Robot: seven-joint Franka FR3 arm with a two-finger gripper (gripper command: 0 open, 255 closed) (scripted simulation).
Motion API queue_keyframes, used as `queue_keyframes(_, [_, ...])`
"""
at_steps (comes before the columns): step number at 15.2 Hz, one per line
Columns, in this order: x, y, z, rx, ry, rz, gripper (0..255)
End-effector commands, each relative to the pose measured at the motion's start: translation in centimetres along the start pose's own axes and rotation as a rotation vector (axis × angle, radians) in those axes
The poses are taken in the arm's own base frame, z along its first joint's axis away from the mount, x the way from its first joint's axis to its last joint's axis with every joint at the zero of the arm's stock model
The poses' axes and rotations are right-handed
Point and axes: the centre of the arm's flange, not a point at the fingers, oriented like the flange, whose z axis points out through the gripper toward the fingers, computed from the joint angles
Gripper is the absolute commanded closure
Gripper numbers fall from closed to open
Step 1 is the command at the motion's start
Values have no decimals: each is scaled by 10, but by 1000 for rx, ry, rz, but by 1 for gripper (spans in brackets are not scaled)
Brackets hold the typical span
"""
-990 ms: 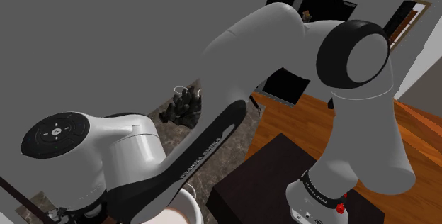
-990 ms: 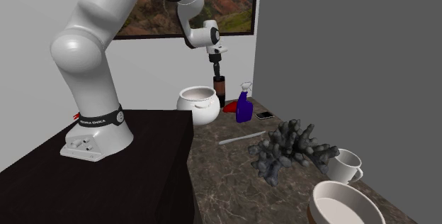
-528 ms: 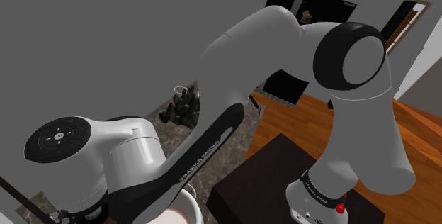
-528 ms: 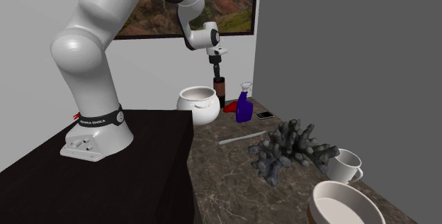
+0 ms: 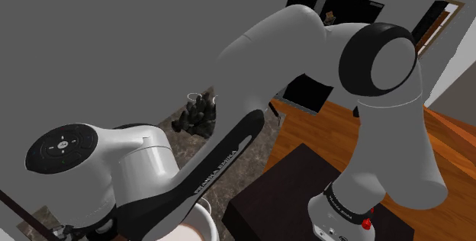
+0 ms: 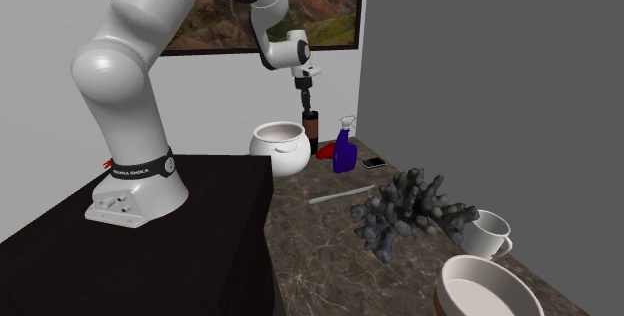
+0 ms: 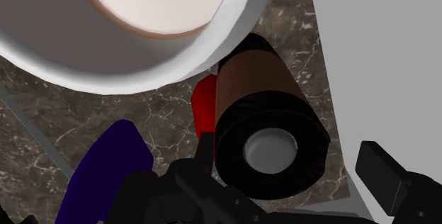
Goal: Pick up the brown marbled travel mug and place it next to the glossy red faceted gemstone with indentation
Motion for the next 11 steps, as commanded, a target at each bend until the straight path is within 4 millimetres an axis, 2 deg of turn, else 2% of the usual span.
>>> queue_keyframes(1, [0,0,-22,0,0,0,0])
queue_keyframes(3, [0,0,-45,0,0,0,0])
queue_keyframes(11, [0,0,-45,0,0,0,0])
